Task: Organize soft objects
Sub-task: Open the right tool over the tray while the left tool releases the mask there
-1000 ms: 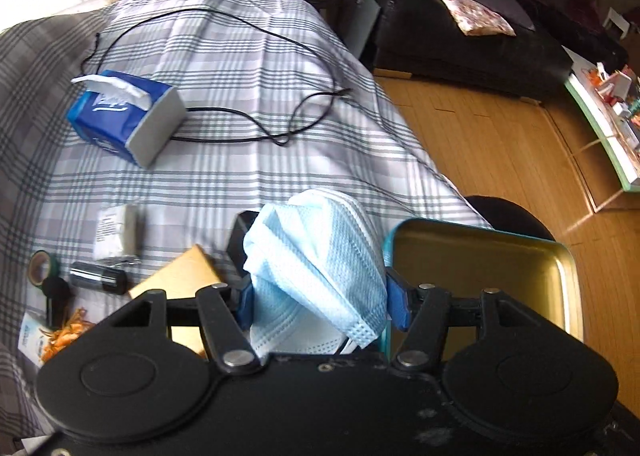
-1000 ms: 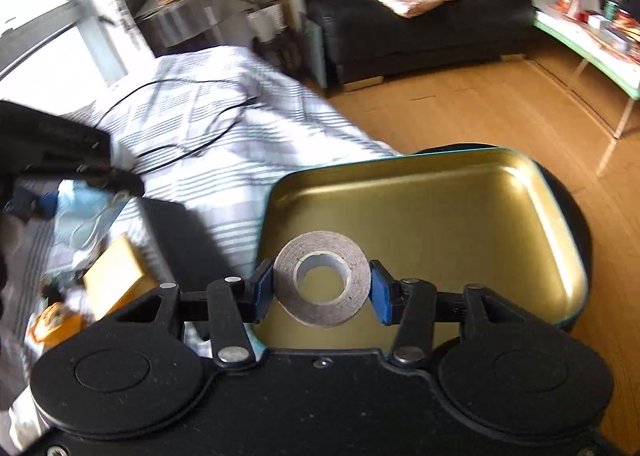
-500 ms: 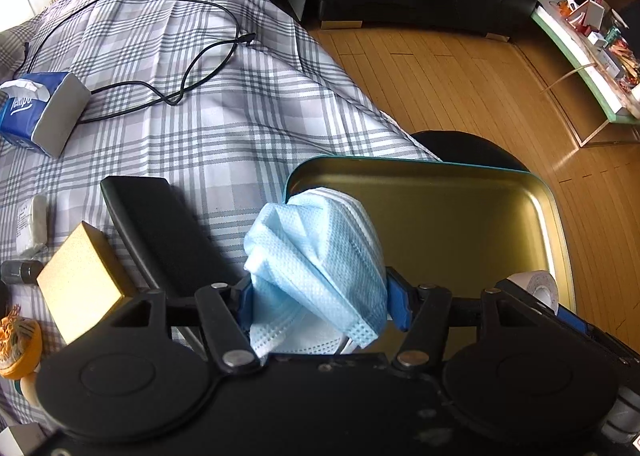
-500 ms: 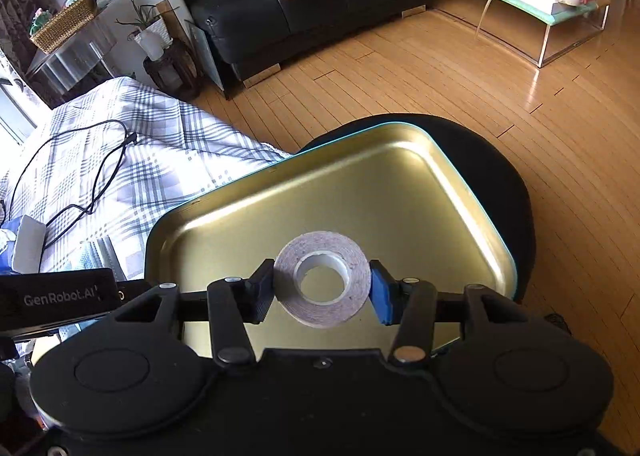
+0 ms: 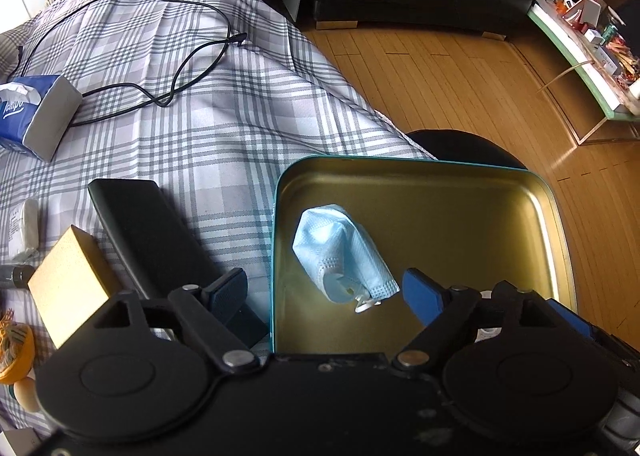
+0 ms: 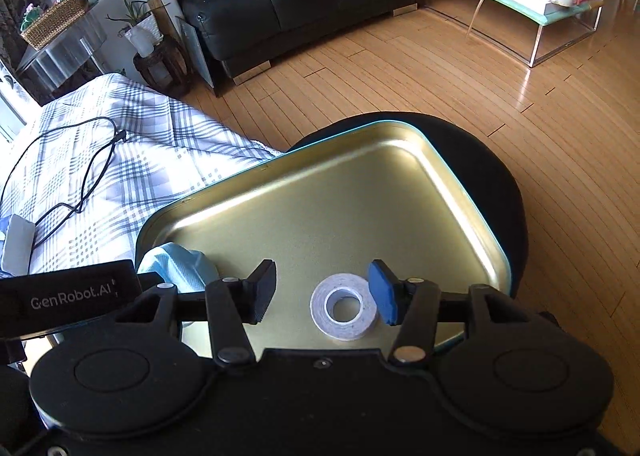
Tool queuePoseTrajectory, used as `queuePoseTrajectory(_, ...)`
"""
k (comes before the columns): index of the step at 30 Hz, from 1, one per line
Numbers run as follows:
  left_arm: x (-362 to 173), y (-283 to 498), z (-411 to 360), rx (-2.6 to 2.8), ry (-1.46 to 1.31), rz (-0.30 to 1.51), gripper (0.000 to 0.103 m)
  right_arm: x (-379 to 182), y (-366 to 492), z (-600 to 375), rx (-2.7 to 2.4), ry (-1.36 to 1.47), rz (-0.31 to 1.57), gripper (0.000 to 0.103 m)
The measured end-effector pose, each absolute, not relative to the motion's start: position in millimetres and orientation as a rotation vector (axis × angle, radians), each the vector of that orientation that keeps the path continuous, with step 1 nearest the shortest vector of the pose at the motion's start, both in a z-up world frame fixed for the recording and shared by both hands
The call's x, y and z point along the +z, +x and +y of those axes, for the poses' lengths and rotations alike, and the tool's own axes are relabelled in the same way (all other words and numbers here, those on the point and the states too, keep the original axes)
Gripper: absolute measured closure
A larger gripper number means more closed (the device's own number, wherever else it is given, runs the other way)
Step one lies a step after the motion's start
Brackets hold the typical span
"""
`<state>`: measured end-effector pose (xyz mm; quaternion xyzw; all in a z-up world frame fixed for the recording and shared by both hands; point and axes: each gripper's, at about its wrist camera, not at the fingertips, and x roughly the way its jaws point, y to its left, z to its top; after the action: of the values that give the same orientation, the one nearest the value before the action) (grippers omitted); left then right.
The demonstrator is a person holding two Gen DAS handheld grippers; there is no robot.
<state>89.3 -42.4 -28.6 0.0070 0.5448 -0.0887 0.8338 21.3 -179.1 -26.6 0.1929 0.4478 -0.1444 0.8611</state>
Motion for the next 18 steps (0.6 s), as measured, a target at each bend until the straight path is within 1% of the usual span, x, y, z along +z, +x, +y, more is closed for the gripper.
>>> queuePoseTrajectory(11, -8.9, 75.4, -32.7, -0.172, -0.008, 1.112, 0.019, -28.7, 21.7, -181.4, -0.309, 0.429, 0.948, 0.051)
queuePoseTrajectory(18, 13.4, 57.4, -7.0, -0.145, -0.032, 1.064, 0.017, -28.7, 22.2, -179.5, -0.315, 0.416, 0.953, 0.051)
